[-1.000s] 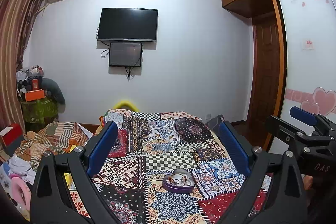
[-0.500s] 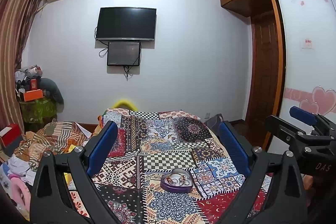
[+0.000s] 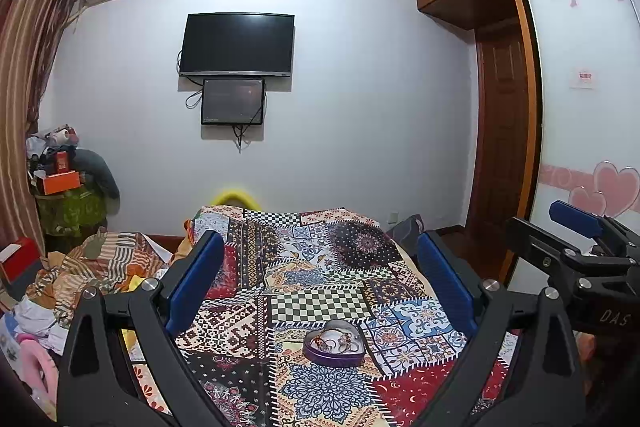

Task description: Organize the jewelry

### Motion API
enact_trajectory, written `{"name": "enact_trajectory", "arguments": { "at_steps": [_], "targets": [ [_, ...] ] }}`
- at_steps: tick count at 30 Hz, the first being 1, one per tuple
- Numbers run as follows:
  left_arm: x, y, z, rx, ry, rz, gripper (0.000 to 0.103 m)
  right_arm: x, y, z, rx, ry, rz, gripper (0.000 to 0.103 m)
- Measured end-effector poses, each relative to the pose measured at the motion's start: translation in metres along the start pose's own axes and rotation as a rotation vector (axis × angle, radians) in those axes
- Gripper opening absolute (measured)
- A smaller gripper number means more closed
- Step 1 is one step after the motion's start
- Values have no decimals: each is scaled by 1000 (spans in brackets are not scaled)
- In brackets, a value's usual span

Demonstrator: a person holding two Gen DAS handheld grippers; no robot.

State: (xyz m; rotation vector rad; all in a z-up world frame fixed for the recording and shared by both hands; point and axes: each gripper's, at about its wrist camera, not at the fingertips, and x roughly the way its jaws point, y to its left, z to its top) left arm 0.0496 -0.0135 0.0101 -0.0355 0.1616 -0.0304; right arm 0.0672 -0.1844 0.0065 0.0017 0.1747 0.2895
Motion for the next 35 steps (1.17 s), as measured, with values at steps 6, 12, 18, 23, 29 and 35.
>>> {"name": "enact_trajectory", "arguments": {
  "at_steps": [6,12,18,23,29,35],
  "targets": [
    [0,-1,1,1,-2,-4,97,1,-1,0,3,-2,-1,101],
    [-1,-2,2,7,-2,-13,97,0,-2,0,4,-4,-6,101],
    [-1,-3,1,8,9,-30,97,1,-1,1,7,-7,-9,101],
    [-1,-2,2,5,8,-29,97,2,-2,1,13,-6,-12,101],
    [1,-2,1,0,7,-23,97,4,-2,1,17,-1,-12,101],
    [4,-3,-2,9,16,-22,97,9,-3,0,20,9,-10,101]
  ]
}}
